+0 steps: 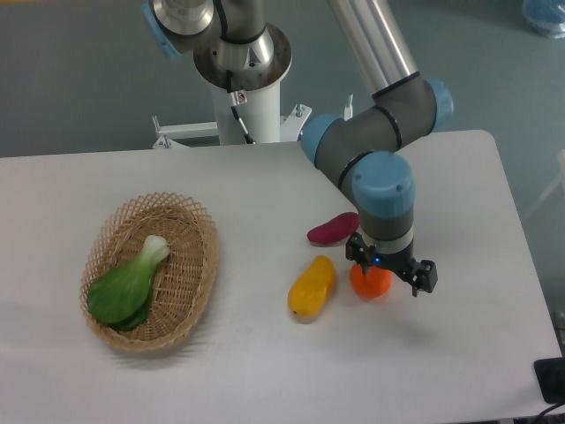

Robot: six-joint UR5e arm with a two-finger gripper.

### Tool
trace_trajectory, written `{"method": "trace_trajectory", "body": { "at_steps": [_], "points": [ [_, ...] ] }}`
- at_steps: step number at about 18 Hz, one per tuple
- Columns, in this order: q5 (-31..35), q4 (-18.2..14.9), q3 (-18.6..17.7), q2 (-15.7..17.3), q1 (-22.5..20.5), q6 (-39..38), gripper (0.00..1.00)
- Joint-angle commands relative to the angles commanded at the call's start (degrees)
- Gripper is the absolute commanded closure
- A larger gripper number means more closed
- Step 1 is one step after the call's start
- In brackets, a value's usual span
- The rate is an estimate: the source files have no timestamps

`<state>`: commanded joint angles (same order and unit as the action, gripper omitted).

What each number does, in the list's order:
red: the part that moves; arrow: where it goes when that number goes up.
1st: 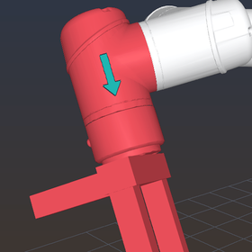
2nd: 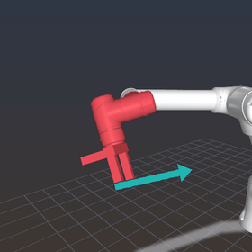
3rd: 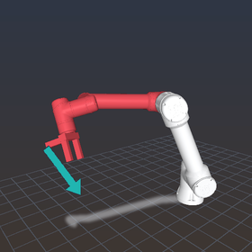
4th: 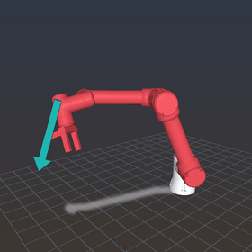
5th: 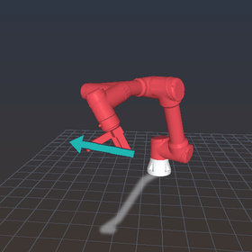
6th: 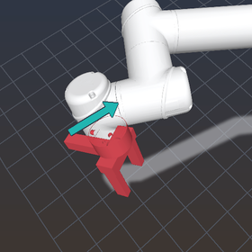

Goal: Place the orange on the table

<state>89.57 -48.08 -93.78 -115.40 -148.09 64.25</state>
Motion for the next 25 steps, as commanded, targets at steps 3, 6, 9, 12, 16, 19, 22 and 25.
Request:
{"method": "trace_trajectory", "body": {
  "at_steps": [3,6,9,12,16,19,22,25],
  "points": [
    [-0.09,-0.09,0.7,0.35,-1.32,0.09,0.0],
    [-1.14,-0.44,1.75,0.18,-2.98,0.09,0.0],
    [-2.03,-0.97,3.69,-0.26,-4.4,2.28,0.0],
    [-3.35,-4.64,6.67,-0.87,-5.8,3.51,0.0],
    [-4.92,-12.64,10.8,-1.4,-7.3,7.03,0.0],
    [-5.1,-14.5,11.69,-1.4,-7.48,10.36,0.0],
    [-4.93,-14.5,11.69,-1.32,-7.48,13.79,0.0],
    [-4.49,-14.33,11.34,-1.14,-7.39,15.12,0.0]
  ]
}}
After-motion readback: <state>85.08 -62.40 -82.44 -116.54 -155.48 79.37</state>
